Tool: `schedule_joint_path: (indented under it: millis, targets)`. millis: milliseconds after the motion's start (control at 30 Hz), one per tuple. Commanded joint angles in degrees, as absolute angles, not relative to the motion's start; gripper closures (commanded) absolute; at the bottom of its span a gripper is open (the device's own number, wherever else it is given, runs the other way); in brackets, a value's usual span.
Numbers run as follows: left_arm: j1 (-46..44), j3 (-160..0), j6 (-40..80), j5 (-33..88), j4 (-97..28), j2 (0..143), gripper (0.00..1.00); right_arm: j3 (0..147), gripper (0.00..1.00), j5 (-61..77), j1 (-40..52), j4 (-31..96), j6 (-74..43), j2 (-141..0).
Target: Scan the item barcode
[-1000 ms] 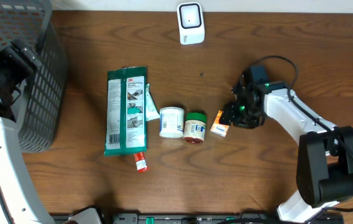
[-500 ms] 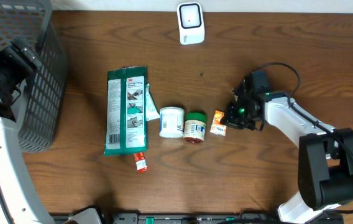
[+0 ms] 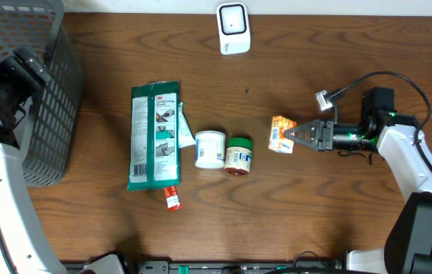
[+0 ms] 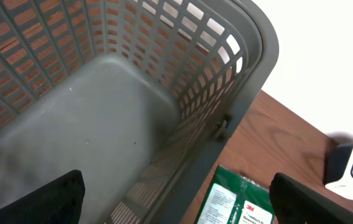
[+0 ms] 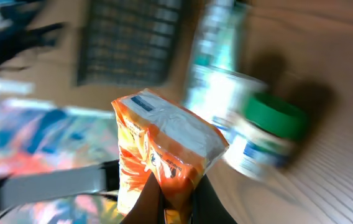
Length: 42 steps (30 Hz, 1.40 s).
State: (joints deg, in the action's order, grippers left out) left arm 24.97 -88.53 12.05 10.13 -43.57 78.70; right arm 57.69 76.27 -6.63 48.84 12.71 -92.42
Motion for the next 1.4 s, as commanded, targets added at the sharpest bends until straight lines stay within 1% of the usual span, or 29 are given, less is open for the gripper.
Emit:
schedule_joint_path:
  millis: [0, 200, 300, 367, 533, 800, 967, 1367]
  targets:
    - [25.10, -89.06, 12.36, 9.80, -43.64, 78.61, 0.07, 56.99, 0.99, 89.45, -3.51, 47.94, 20.69, -92.92]
    - [25.10, -89.06, 12.36, 9.80, -43.64, 78.61, 0.07, 56.99, 0.99, 89.45, 3.99, 47.16, 19.68, -92.92]
    - [25.10, -89.06, 12.36, 9.80, -43.64, 78.61, 0.07, 57.01, 0.99, 89.45, 8.27, 47.11, 16.45, -92.90]
    - [25.10, -89.06, 12.36, 9.80, -43.64, 78.61, 0.07, 57.08, 0.99, 89.45, 9.15, 47.13, 14.96, -92.88]
    - [25.10, -89.06, 12.36, 9.80, -43.64, 78.61, 0.07, 57.43, 0.99, 89.45, 9.19, 47.16, 14.09, -92.12]
    - [25.10, -89.06, 12.36, 9.80, -43.64, 78.61, 0.07, 57.43, 0.99, 89.45, 9.19, 47.09, 13.21, -87.20]
    - [25.10, -89.06, 12.36, 9.80, -43.66, 78.61, 0.07, 57.43, 0.99, 89.45, 9.21, 44.60, 8.88, -83.24]
    - [25.10, -89.06, 12.36, 9.80, -43.64, 78.61, 0.07, 57.43, 0.99, 89.45, 9.21, 37.21, -0.38, -80.16]
